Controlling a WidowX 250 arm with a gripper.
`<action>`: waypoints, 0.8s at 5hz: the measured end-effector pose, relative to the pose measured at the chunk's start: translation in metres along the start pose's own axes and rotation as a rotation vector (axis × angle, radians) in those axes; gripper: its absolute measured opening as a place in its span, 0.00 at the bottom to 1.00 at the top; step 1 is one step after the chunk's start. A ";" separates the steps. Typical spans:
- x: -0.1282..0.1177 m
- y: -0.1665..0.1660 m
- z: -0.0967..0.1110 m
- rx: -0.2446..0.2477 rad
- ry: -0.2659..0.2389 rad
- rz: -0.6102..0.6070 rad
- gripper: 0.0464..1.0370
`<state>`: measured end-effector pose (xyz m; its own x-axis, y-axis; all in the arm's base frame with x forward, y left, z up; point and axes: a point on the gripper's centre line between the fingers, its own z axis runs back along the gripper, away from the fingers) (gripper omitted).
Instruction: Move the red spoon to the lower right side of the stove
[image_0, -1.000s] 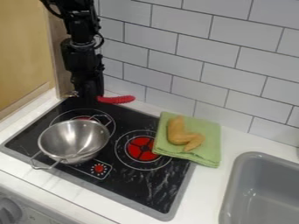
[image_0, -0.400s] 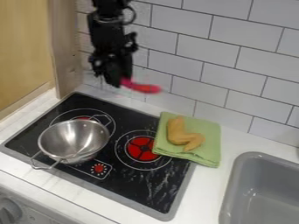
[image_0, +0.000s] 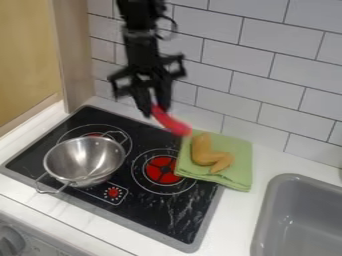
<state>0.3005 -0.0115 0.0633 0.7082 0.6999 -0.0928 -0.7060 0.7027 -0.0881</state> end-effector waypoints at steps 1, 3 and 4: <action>-0.033 -0.005 -0.009 0.088 0.021 -0.238 0.23; -0.086 0.015 -0.021 0.012 -0.012 -0.042 0.23; -0.106 0.017 -0.035 0.028 -0.044 0.012 0.23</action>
<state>0.2134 -0.0785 0.0369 0.6993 0.7131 -0.0504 -0.7148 0.6968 -0.0594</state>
